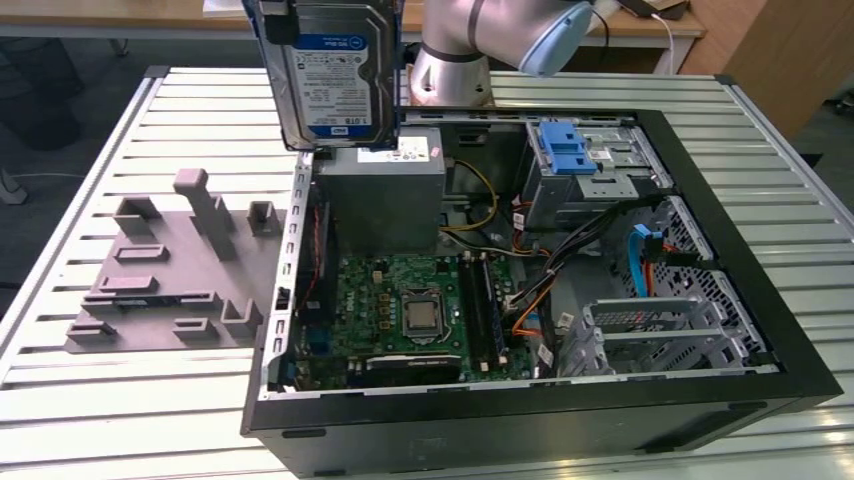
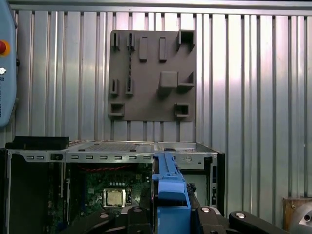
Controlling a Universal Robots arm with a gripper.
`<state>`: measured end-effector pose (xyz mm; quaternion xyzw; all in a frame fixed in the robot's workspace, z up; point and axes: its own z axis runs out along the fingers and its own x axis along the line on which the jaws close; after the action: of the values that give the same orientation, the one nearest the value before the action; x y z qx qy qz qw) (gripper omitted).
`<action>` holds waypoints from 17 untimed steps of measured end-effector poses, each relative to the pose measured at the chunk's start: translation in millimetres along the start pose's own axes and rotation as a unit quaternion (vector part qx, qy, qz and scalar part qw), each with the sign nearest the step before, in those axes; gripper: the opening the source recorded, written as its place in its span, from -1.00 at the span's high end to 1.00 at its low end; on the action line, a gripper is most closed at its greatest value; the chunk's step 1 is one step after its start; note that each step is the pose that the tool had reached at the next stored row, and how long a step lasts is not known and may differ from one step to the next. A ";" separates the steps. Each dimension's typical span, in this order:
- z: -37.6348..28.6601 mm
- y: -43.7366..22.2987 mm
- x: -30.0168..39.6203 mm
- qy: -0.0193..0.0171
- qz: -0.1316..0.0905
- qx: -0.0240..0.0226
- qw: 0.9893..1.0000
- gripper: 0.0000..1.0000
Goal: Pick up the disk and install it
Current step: 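Pick up the disk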
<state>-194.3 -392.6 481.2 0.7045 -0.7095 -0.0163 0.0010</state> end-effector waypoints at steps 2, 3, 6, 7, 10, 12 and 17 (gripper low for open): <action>-0.1 -1.5 0.0 0.000 0.000 0.000 1.000 0.27; -0.1 -1.8 0.1 0.000 0.000 0.000 1.000 0.27; -0.1 -2.0 0.0 0.000 0.000 0.000 1.000 0.27; -0.1 -2.0 0.0 0.000 0.000 0.000 1.000 0.27; -0.1 -2.9 0.0 0.000 0.000 0.000 1.000 0.27; -0.1 -4.5 0.1 0.000 0.000 0.000 1.000 0.27; -0.3 -9.2 0.1 0.000 0.000 0.000 1.000 0.27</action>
<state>-185.1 -392.8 481.3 0.7046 -0.7094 -0.0164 0.0011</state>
